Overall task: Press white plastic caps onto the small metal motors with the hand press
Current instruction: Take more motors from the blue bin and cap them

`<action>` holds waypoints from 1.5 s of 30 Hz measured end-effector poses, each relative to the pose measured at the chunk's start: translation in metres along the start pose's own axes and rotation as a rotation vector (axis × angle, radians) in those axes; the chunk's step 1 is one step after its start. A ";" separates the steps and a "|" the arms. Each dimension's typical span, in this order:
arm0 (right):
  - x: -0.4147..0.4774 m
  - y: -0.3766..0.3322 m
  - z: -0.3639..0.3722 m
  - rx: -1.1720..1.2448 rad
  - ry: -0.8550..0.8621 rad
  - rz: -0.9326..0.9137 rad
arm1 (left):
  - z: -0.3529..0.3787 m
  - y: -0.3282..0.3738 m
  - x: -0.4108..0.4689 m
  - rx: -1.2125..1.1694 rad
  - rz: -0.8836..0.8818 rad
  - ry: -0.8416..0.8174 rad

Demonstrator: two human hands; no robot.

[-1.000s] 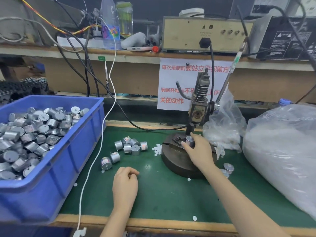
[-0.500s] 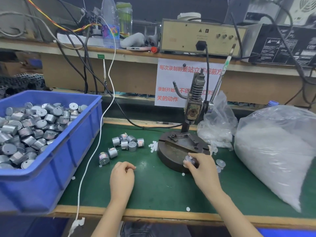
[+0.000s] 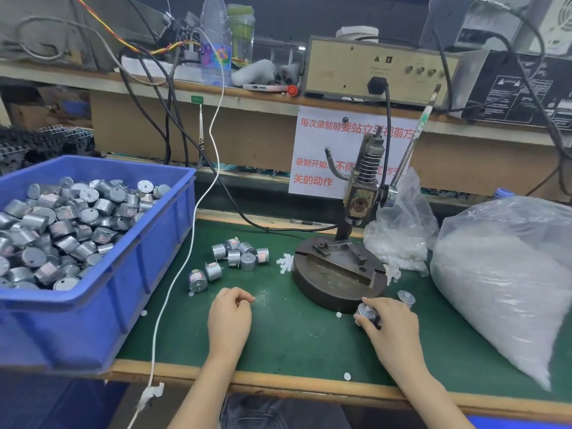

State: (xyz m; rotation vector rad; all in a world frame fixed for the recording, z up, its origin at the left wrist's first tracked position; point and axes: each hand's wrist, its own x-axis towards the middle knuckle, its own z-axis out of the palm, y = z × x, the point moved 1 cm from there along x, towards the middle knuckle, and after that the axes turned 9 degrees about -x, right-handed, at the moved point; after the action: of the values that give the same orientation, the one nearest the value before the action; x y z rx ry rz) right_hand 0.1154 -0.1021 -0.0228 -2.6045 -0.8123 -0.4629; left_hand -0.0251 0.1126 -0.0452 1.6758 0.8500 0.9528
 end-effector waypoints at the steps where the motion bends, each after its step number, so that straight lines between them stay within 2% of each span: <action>1: -0.001 0.001 0.002 -0.022 0.010 0.005 | 0.000 0.000 0.000 0.003 -0.003 -0.003; 6: -0.003 -0.006 0.003 -0.024 0.080 0.047 | 0.000 0.001 0.000 0.022 -0.018 -0.012; 9: -0.005 -0.016 -0.003 0.031 0.080 -0.064 | 0.000 0.001 0.000 0.027 -0.006 -0.009; 10: -0.006 -0.019 -0.006 0.066 0.010 -0.118 | 0.000 0.002 0.000 0.033 -0.006 -0.009; 13: -0.007 -0.024 -0.009 0.134 -0.365 -0.223 | 0.000 0.002 0.000 0.043 -0.010 -0.013; 15: -0.005 -0.026 -0.009 0.095 -0.447 -0.260 | 0.000 0.002 0.000 0.040 -0.014 -0.014; 19: 0.002 -0.031 -0.001 -0.174 -0.402 -0.288 | 0.000 0.003 -0.001 0.037 -0.011 -0.010; 26: -0.003 -0.032 0.013 -0.302 -0.305 -0.220 | -0.001 0.003 -0.001 0.030 -0.015 -0.011; 37: -0.002 -0.038 0.020 -0.382 -0.232 -0.183 | -0.001 0.003 -0.001 0.017 -0.022 -0.011; 45: 0.006 -0.043 0.019 -0.244 -0.244 -0.224 | 0.000 0.002 -0.001 0.033 -0.018 -0.010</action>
State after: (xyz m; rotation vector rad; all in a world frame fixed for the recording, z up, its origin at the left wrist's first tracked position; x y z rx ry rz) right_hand 0.0985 -0.0577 -0.0264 -2.8457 -1.2047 -0.3250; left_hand -0.0256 0.1112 -0.0430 1.6974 0.8772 0.9224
